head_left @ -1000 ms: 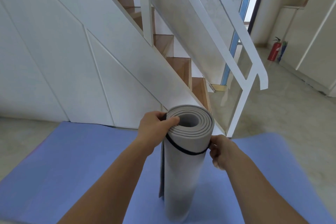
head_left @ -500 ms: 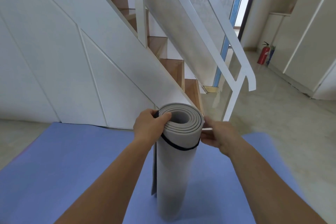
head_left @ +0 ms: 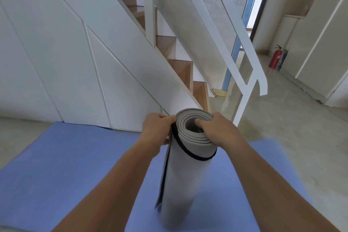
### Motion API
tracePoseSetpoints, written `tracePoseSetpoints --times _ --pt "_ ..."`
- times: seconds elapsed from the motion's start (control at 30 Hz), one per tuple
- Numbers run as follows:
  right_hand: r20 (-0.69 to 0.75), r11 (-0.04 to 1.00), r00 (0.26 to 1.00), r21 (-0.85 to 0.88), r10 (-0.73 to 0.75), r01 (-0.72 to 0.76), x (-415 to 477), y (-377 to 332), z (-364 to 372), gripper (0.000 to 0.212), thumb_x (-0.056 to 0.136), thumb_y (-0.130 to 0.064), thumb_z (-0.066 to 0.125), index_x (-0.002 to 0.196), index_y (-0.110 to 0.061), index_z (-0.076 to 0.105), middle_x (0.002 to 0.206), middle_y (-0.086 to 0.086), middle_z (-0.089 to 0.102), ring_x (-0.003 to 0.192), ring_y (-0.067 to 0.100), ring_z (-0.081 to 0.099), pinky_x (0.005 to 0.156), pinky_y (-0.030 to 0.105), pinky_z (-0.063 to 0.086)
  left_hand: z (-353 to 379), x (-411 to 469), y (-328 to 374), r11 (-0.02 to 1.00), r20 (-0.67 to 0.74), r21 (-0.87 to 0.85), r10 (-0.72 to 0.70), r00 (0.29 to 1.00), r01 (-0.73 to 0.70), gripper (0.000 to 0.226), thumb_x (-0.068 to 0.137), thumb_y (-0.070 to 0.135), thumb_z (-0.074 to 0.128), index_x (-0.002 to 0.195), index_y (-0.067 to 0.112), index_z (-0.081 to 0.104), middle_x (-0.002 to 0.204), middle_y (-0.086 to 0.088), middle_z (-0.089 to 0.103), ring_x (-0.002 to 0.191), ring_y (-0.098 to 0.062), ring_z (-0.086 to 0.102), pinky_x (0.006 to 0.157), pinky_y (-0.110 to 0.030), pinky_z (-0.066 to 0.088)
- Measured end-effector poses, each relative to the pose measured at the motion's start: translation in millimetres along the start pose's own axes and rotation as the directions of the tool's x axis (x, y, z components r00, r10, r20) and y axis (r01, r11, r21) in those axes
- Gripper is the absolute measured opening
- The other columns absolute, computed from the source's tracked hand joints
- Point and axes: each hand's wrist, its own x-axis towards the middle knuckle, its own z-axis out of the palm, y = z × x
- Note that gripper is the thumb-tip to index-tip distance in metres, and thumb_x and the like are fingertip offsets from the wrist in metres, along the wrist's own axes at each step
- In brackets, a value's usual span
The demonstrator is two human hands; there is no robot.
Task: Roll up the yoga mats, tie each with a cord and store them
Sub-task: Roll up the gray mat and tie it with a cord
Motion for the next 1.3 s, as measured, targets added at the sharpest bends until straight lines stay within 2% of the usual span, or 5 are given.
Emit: tracePoseSetpoints --times 0.4,0.77,0.9,1.1,1.3 --pt "-0.080 0.998 0.995 -0.027 -0.053 0.051 6 -5 9 0.060 0.096 -0.063 0.038 0.126 -0.013 0.050 0.119 0.008 0.061 0.105 0.029 0.056 0.080 0.037 0.040 -22 0 6 0.984 0.131 -0.073 -0.152 0.980 0.162 0.018 0.095 0.005 0.058 0.099 -0.009 0.069 0.090 -0.019 0.074 0.081 -0.032 0.072 0.084 -0.053 0.059" --pt "0.016 0.989 0.998 0.140 -0.054 0.051 17 4 1 0.061 0.090 -0.067 0.049 0.124 -0.016 0.054 0.111 0.005 0.062 0.101 0.027 0.059 0.092 0.048 0.052 -26 11 -34 0.894 0.189 -0.323 -0.261 0.947 0.311 0.021 0.095 -0.005 0.048 0.105 -0.014 0.064 0.105 -0.023 0.073 0.097 -0.030 0.072 0.086 -0.039 0.058" --pt "0.060 0.972 0.997 0.233 -0.050 0.035 20 7 0 0.057 0.087 -0.067 0.055 0.118 -0.019 0.056 0.108 0.005 0.063 0.096 0.026 0.061 0.083 0.046 0.057 -17 18 -57 0.936 0.026 -0.154 -0.317 0.948 0.317 0.014 0.096 -0.006 0.051 0.090 -0.009 0.063 0.102 -0.023 0.066 0.103 -0.030 0.066 0.102 -0.039 0.050" --pt "0.090 0.933 0.994 0.359 -0.054 0.018 25 -4 11 0.057 0.088 -0.068 0.051 0.121 -0.021 0.056 0.110 0.003 0.063 0.101 0.024 0.061 0.094 0.049 0.052 -5 33 -82 0.931 -0.109 0.077 -0.349 0.931 0.358 0.026 0.094 -0.001 0.051 0.072 0.013 0.046 0.076 -0.009 0.053 0.074 -0.027 0.058 0.076 -0.041 0.058" --pt "0.165 0.565 0.977 0.796 0.138 -0.214 -3 24 37 0.049 0.103 -0.052 0.032 0.104 -0.017 0.067 0.110 0.004 0.069 0.099 0.019 0.063 0.089 0.040 0.049 -9 52 -86 0.943 -0.160 0.076 -0.309 0.937 0.324 0.018 0.088 -0.002 0.052 0.073 0.008 0.049 0.084 -0.018 0.057 0.078 -0.029 0.054 0.082 -0.046 0.055"
